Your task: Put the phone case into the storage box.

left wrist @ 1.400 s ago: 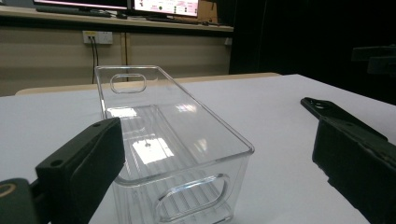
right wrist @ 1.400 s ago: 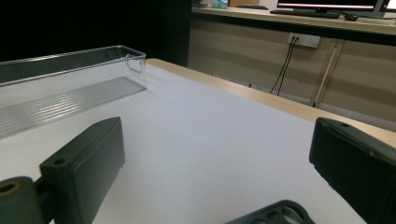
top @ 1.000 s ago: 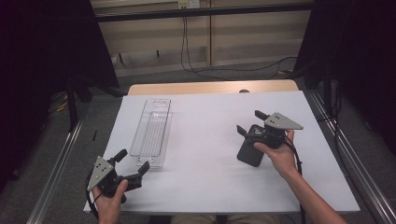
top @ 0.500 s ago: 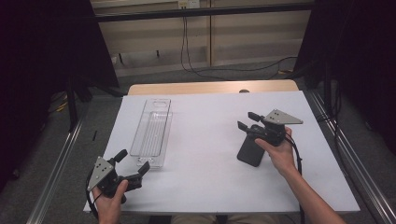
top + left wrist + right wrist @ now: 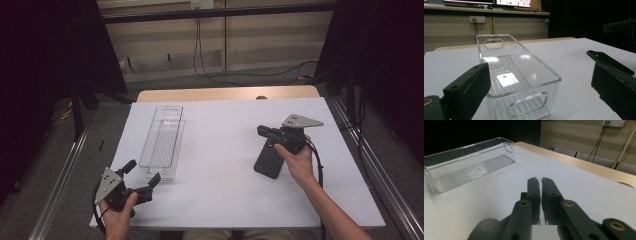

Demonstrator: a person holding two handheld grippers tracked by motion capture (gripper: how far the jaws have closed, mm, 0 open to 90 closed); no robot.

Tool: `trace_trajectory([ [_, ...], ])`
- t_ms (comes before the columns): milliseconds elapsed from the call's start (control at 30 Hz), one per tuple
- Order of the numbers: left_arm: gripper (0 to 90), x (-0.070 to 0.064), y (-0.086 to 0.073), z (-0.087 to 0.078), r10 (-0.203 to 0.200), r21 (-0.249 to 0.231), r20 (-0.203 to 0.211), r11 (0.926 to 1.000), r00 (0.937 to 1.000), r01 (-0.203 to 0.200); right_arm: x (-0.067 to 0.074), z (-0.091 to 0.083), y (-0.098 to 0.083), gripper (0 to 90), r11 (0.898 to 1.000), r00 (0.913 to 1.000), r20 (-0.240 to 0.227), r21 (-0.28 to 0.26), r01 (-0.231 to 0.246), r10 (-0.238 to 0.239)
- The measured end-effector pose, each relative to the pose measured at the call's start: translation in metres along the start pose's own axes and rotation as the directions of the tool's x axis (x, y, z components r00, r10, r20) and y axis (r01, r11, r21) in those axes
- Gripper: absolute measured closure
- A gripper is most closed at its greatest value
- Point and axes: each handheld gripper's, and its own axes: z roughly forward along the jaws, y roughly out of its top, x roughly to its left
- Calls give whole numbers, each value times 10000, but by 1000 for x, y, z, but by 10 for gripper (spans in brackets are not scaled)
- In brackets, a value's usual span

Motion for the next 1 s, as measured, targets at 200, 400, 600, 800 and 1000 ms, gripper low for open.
trace_trajectory([
  [200, 27, 1, 0, 0, -32, 8, 19, 10000, 10000, 32, 0, 7, 6, 900, 9959, 9989, -396, 881, -210, 246],
  [400, 27, 1, 0, 0, -45, 9, 40, 10000, 10000, 45, -3, 11, 9, 900, 9815, 9965, -698, 1887, -319, 458],
  [600, 27, 2, 0, 1, 6, 28, -51, 10000, 10000, -6, -6, 15, 12, 900, 9620, 9940, -817, 2688, -482, 727],
  [800, 27, 3, 0, 3, -9, 80, -65, 10000, 10000, 10, -6, 21, 14, 900, 9343, 9917, -953, 3533, -469, 858],
  [1000, 27, 4, 0, 3, -61, 52, -103, 10000, 9999, 61, -6, 29, 17, 900, 8911, 9895, -1073, 4522, -386, 973],
])
